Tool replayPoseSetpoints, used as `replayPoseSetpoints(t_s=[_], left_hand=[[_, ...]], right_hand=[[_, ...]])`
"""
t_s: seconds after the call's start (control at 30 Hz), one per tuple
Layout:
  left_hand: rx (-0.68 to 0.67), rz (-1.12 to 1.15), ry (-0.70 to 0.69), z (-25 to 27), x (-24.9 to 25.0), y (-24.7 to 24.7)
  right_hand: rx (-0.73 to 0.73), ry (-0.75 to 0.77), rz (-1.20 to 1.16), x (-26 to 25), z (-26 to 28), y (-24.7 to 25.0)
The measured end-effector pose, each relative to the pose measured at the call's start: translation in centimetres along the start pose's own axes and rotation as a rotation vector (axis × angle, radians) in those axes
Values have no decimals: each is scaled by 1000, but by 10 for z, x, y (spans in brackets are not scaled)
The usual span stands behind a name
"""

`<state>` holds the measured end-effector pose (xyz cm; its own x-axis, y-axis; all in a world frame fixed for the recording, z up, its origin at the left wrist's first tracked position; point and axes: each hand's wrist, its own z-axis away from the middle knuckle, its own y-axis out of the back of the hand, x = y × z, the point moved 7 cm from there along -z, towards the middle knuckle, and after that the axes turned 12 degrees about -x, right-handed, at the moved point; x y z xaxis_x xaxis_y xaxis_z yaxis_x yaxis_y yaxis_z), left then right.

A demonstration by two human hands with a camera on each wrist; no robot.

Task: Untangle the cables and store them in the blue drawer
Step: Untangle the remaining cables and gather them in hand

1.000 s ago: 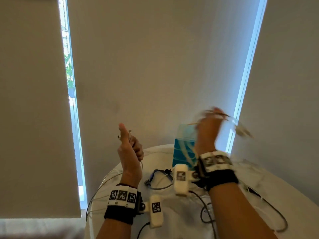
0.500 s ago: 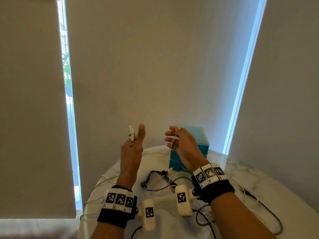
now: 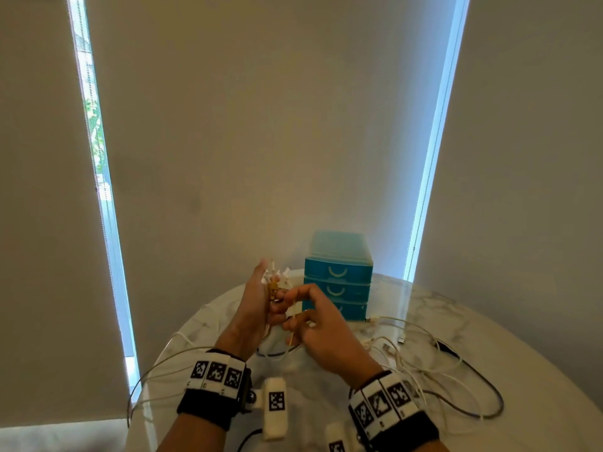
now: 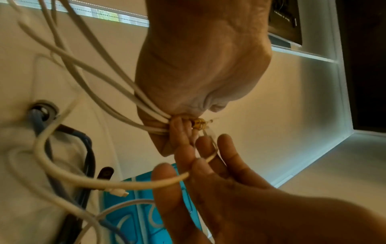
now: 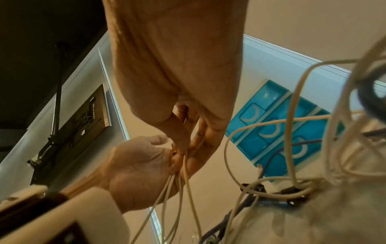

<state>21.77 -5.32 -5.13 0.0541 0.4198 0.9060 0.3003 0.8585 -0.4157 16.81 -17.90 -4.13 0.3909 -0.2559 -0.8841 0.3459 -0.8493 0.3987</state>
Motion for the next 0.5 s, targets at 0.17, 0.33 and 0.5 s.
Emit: replayPoseSetpoints(t_s=[0.17,0.33,0.5], left_hand=[[26,-234,14,-5,-5,-11],[27,-502,-14,-2,-5,-19],[186,-431,-264,2,12,-8]], right_hand=[[50,-15,-56,17,3,-1],[125,-41,-124,26,-1,-5],[209,-163,-88,41,9,22]])
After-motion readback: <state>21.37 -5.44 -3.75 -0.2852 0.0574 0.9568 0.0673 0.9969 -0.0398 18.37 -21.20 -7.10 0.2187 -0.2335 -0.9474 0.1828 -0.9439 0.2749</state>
